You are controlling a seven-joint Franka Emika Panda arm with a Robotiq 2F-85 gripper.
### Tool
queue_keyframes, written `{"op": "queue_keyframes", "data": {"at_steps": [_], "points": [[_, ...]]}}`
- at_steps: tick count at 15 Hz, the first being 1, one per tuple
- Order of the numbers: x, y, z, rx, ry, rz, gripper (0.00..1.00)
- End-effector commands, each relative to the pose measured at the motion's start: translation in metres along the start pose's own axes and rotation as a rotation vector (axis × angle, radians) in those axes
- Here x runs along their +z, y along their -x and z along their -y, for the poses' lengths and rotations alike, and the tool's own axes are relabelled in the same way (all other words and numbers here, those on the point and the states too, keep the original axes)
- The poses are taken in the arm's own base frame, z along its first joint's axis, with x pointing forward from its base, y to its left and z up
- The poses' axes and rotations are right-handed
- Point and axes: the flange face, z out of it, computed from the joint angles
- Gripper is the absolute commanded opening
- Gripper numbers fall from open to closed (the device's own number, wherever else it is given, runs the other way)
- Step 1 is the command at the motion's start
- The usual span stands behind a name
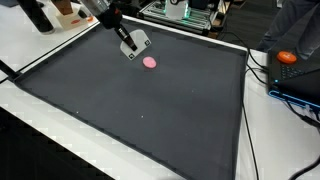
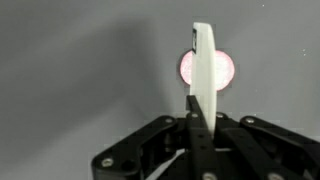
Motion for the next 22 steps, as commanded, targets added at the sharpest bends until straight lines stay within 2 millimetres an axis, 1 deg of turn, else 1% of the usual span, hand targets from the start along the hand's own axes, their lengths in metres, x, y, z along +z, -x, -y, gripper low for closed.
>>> {"op": "queue_keyframes", "data": {"at_steps": [1,6,11,16,18,22], "points": [[0.001,0.024,-0.032,0.082,-0.080,-0.008,0.01],[0.005,0.039,-0.060,0.194,-0.177,0.000,0.01],[0.010,0.050,-0.077,0.275,-0.248,-0.008,0.01],[0.021,0.062,-0.083,0.308,-0.262,-0.027,0.01],[0.025,0.065,-0.084,0.326,-0.268,-0.048,0.01],[0.026,0.067,-0.081,0.346,-0.284,-0.094,0.01]]}}
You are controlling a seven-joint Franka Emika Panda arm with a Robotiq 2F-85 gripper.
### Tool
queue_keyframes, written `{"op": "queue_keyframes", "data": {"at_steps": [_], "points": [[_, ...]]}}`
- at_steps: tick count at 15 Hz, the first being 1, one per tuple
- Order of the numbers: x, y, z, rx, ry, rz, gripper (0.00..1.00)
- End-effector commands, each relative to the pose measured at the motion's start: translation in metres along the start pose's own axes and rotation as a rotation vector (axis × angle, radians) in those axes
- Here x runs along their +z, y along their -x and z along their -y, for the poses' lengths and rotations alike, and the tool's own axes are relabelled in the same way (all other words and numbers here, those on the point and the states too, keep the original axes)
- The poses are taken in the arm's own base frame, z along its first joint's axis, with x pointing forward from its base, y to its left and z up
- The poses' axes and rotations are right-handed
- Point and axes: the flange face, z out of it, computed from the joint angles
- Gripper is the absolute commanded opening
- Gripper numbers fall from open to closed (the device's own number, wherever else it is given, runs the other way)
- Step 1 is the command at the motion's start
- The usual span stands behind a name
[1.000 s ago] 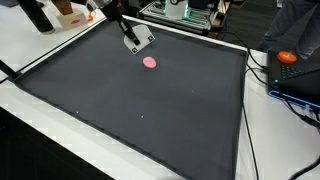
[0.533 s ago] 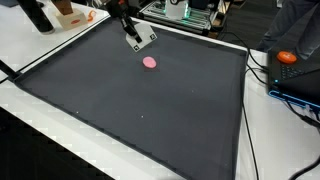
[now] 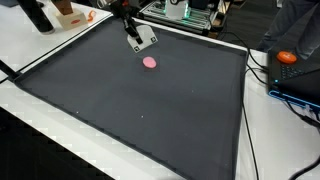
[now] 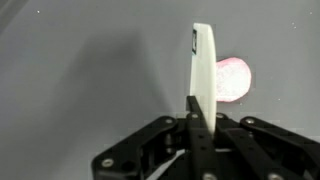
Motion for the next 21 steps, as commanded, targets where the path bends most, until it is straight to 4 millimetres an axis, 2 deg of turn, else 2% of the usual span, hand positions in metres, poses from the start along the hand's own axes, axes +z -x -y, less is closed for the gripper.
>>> {"op": "queue_keyframes", "data": {"at_steps": [1,10,16,21], "points": [[-0.001,0.011,-0.002,0.007,-0.029,-0.044,0.01],[-0.011,0.015,0.027,-0.081,-0.002,-0.118,0.01],[-0.018,0.021,0.061,-0.201,0.085,-0.160,0.01],[-0.030,0.035,0.094,-0.323,0.178,-0.224,0.01]]}}
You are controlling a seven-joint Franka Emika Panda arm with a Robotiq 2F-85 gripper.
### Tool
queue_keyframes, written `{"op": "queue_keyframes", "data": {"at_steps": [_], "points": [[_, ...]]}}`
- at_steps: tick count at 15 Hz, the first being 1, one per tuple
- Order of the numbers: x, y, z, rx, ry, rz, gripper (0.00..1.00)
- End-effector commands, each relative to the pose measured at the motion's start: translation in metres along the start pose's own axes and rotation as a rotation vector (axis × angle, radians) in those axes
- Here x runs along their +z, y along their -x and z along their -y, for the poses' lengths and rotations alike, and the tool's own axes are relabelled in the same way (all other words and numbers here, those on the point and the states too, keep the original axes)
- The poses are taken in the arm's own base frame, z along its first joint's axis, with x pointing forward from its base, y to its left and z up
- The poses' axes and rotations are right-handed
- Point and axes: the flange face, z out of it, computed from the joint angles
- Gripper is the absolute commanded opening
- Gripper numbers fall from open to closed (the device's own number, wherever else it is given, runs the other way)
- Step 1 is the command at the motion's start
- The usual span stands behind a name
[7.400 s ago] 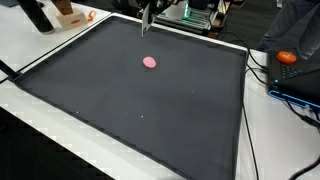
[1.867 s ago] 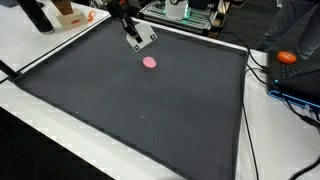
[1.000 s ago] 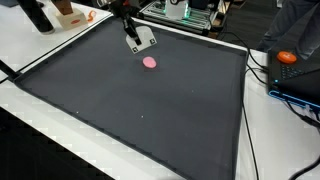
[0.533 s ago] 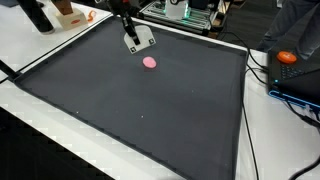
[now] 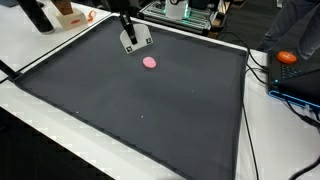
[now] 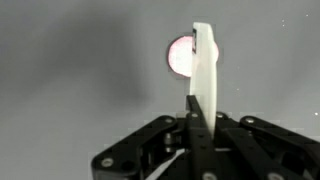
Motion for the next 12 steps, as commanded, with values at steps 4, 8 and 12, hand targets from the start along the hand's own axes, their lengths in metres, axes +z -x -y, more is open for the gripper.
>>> {"op": "queue_keyframes", "data": {"at_steps": [4,8,12], "points": [[-0.021,0.014,0.042,-0.199,0.113,-0.063,0.01],[-0.029,0.035,0.064,-0.333,0.203,-0.102,0.01],[-0.039,0.067,0.079,-0.493,0.339,-0.099,0.01]]}}
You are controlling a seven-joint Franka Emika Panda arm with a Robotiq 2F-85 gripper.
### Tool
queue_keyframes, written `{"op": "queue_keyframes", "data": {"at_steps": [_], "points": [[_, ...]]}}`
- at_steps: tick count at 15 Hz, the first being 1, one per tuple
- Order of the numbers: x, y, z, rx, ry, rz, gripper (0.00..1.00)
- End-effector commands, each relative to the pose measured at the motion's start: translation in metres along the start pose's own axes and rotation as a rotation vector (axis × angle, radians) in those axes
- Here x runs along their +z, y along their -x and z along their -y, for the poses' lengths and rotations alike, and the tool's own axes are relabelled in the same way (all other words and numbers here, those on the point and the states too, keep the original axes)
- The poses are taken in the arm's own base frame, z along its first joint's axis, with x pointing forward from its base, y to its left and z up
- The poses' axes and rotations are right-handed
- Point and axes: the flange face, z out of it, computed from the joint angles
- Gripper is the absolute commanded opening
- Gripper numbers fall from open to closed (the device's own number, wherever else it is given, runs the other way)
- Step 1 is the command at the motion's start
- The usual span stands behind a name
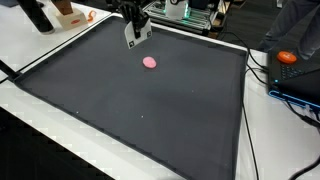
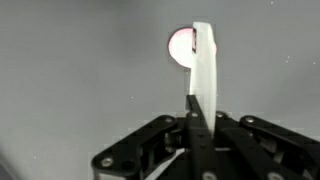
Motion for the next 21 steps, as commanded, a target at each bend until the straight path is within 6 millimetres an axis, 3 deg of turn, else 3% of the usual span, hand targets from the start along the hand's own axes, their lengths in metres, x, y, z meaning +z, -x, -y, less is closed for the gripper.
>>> {"op": "queue_keyframes", "data": {"at_steps": [1,10,11,14,18,21], "points": [[-0.021,0.028,0.017,-0.135,0.102,0.032,0.01],[-0.078,0.084,0.085,-0.484,0.244,0.033,0.01],[-0.064,0.073,0.080,-0.422,0.205,0.041,0.04],[-0.078,0.082,0.090,-0.460,0.215,0.027,0.04],[-0.078,0.082,0.090,-0.468,0.217,0.028,0.01],[-0.049,0.068,0.093,-0.503,0.164,0.007,0.01]]}}
